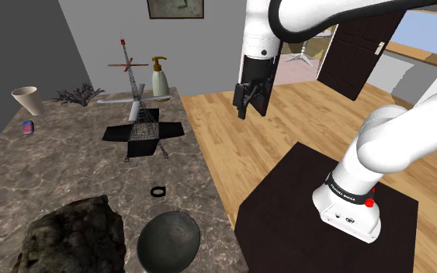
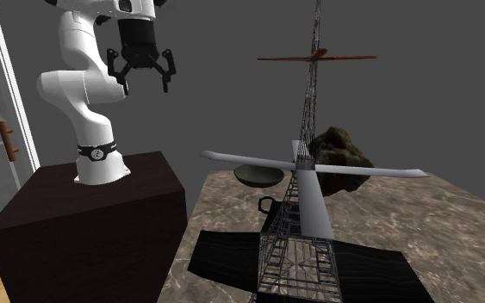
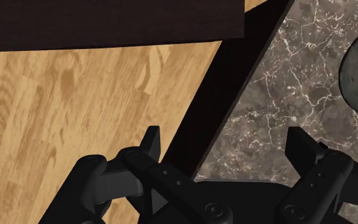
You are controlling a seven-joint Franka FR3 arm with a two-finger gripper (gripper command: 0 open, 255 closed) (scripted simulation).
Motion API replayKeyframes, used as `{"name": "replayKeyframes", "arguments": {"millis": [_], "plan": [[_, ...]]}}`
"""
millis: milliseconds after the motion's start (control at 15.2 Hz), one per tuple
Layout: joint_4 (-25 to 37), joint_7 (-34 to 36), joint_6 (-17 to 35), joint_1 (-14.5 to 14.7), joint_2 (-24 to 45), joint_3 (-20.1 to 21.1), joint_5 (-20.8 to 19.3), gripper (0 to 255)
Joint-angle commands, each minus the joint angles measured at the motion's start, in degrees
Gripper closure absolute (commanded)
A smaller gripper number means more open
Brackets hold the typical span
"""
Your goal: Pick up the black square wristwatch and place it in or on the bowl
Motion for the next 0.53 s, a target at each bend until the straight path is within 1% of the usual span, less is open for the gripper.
{"name": "replayKeyframes", "arguments": {"millis": [0, 264, 462], "plan": [[-0.10, 2.15, 4.10, 0.20, 3.34, 2.47, 0.68, 0], [0.97, 6.47, 11.44, 0.03, 10.77, 7.09, 0.62, 0], [2.62, 10.30, 16.70, -0.49, 17.14, 10.49, -0.78, 0]]}}
